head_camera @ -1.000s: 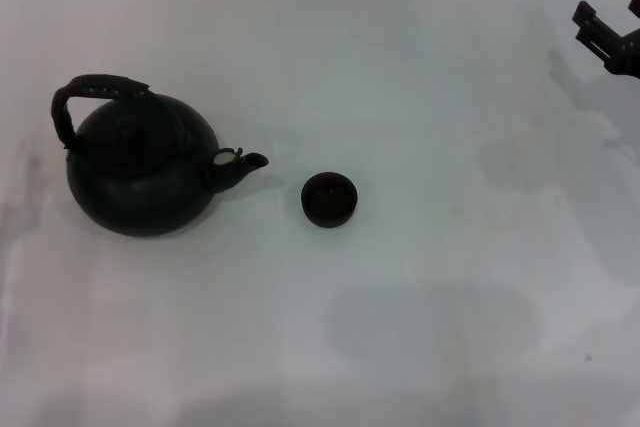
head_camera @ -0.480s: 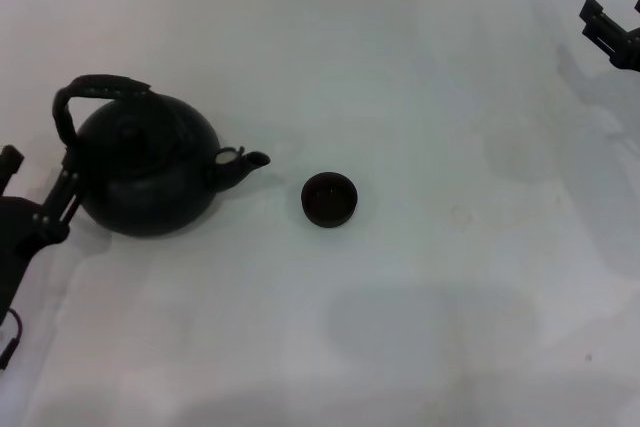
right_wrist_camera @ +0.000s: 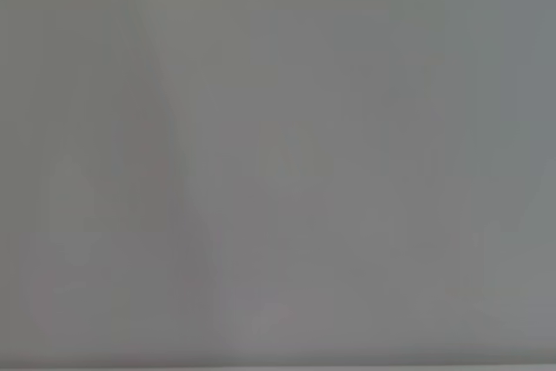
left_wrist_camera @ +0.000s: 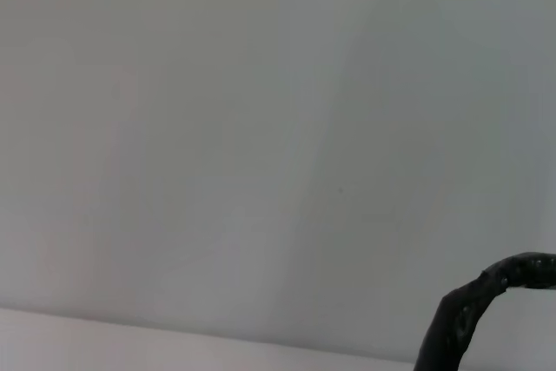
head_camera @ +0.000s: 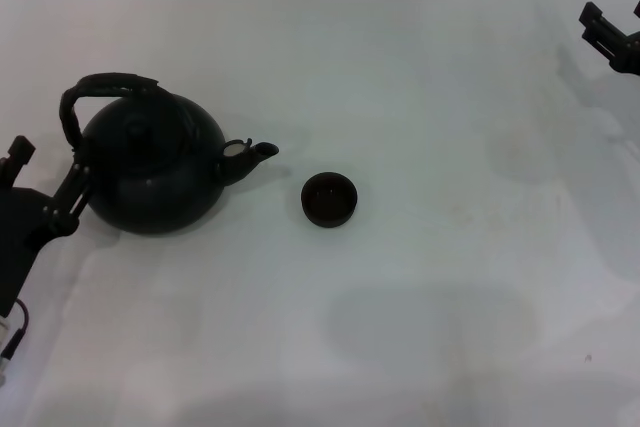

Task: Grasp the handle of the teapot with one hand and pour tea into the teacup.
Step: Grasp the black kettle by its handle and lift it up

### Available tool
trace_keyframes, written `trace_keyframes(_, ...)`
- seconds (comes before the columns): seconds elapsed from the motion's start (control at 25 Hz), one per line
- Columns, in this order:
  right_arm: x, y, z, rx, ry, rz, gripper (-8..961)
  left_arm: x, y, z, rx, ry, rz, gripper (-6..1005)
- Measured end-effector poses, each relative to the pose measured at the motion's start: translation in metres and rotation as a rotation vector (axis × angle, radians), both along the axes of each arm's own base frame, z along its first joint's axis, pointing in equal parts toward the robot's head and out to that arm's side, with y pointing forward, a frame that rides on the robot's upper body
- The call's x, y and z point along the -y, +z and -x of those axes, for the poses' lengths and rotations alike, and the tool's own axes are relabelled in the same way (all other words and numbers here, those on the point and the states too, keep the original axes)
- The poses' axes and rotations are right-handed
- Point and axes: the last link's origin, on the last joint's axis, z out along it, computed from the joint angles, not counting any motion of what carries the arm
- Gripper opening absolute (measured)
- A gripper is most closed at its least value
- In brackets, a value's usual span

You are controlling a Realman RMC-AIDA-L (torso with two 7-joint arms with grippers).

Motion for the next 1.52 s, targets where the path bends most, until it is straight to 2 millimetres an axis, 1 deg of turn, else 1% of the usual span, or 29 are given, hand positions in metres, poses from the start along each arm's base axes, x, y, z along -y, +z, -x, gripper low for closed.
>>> trace_keyframes(0.32,0.001,-0.001,0.0,0.0,-0.001,0.004,829,-0.006,0.003,-0.002,0.0,-0.014,-0.018,801)
trace_keyframes(0.6,0.001,-0.001,0.0,0.001,0.0,0.006,829,-0.02,0.006,-0.006,-0.006,-0.033,-0.03,801)
trace_keyframes(0.8,0.001,-0.001,0.0,0.001,-0.001,0.005,829,-0.023,0.007,-0.007,-0.014,-0.038,-0.029,802)
trace_keyframes(1.04,0.001,0.0,-0.001,0.001,-0.002,0.003,829,-0.019,0.005,-0.006,-0.004,-0.028,-0.028,756)
trace_keyframes(1.24,0.0,0.001,-0.001,0.001,-0.001,0.0,829,-0.017,0.003,-0.006,-0.001,-0.02,-0.025,616)
trace_keyframes(1.52,-0.001,0.001,0.0,0.001,0.002,-0.002,829,-0.015,0.002,-0.004,0.009,-0.007,-0.017,620)
